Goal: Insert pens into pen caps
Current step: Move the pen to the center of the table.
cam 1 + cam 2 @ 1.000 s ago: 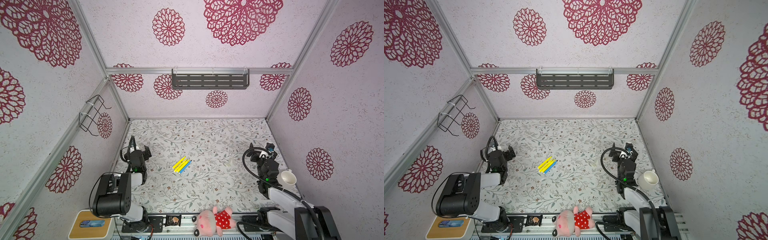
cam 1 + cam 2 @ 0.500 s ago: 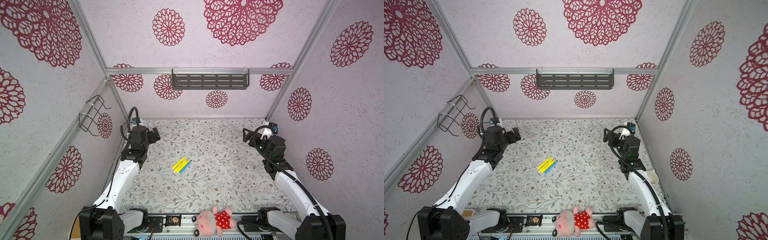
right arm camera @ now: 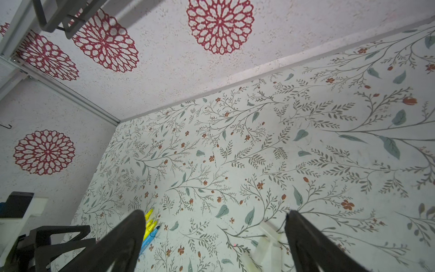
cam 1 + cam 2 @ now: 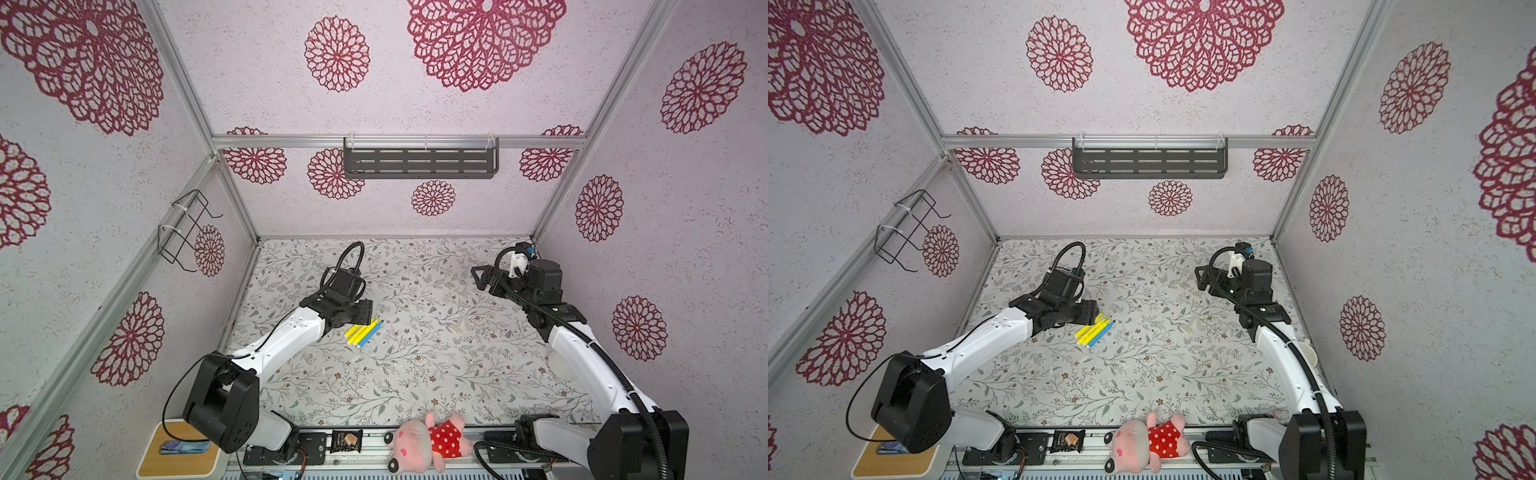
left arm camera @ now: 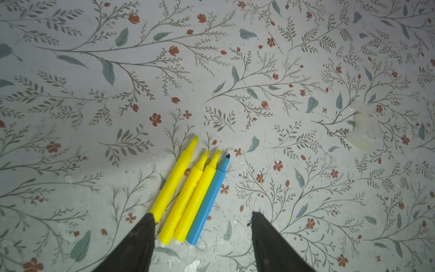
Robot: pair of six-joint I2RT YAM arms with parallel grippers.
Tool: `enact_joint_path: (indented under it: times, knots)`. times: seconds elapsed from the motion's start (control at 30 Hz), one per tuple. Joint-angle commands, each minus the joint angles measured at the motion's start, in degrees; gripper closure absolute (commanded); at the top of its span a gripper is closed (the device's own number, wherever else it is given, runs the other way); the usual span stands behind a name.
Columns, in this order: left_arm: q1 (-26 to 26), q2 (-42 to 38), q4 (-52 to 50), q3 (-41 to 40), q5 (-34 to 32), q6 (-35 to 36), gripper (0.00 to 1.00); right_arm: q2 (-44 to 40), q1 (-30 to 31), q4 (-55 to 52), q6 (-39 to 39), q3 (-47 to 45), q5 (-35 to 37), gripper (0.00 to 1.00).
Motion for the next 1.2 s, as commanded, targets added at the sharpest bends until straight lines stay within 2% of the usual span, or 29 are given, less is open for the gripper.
enact_joint_path:
  times: [0.0, 0.5, 0.93, 1.17]
  knots:
    - [-1.3, 3.1, -3.2, 3.2, 0.8, 1.4, 0.35, 0.5, 0.4, -3.4, -2.7, 1.6, 0.5, 0.06]
    - [-4.7, 11.9, -8.2, 7.4, 2.6, 3.8, 0.58, 1.9, 0.8, -2.6, -2.0, 0.5, 1.4, 0.09]
    - [-5.6, 16.5, -8.8, 8.4, 3.4, 5.3, 0.67, 1.7, 1.0, -1.5, -1.3, -0.5, 0.6, 0.1]
    - [-5.6, 17.8, -9.2, 8.7, 2.5, 5.9, 0.68, 1.4, 1.1, -1.6, -1.3, -0.7, 0.6, 0.11]
